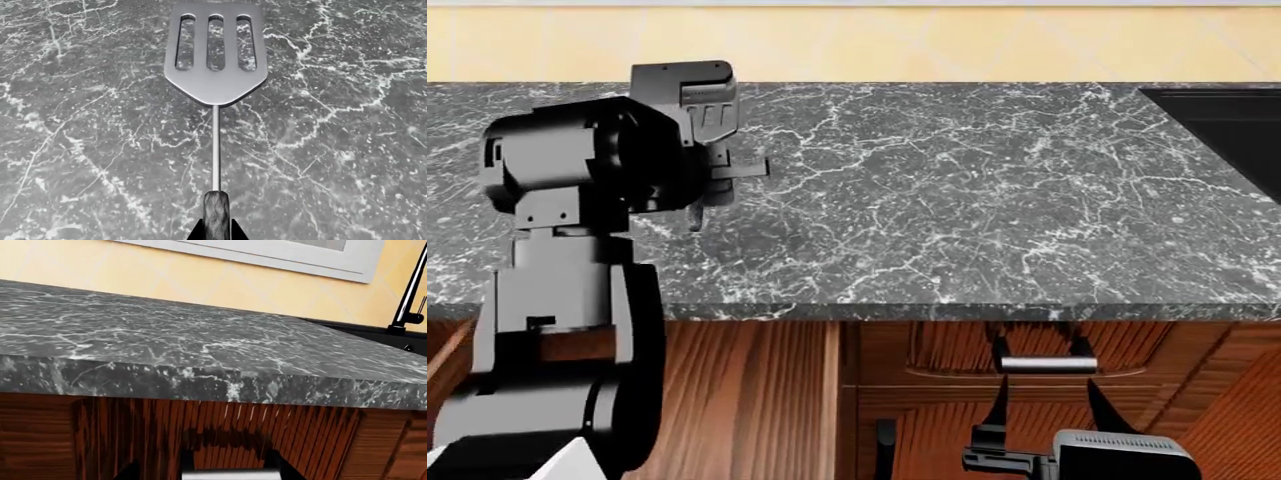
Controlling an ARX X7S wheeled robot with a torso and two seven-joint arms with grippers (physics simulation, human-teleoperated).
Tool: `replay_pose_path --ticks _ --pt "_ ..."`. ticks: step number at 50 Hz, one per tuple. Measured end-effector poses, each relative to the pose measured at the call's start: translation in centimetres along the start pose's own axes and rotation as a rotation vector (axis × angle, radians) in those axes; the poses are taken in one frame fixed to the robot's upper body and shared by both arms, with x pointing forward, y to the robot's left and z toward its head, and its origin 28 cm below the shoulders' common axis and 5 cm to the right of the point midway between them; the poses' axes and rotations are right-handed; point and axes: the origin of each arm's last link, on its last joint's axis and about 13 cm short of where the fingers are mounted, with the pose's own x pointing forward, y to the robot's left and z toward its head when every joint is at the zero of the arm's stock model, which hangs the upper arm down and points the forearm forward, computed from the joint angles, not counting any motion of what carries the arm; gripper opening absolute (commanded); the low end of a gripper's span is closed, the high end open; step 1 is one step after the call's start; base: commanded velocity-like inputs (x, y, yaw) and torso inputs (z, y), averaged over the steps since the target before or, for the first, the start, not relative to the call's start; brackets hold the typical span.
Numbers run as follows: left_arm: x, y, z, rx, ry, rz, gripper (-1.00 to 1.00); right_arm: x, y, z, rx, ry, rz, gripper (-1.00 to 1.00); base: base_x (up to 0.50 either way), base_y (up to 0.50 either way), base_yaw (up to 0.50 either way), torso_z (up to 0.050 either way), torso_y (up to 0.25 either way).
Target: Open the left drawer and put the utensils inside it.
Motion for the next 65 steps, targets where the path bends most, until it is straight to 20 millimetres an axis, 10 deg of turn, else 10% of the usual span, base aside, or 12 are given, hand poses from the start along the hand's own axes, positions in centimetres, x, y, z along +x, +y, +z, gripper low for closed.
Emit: replay_pose_path --ticks 40,65 --pt "-11.8 2.7 -4.7 0.016 -0.055 -0.017 -1.0 0.0 0.0 0.0 0.0 0.0 0.0 1.0 0.0 0.0 0.0 0.0 0.0" --pt "-19.8 8.1 -12.7 0.034 0.009 -0.172 -1.0 0.0 0.0 0.0 0.0 0.0 0.0 1.0 0.0 0.0 0.0 0.0 0.0"
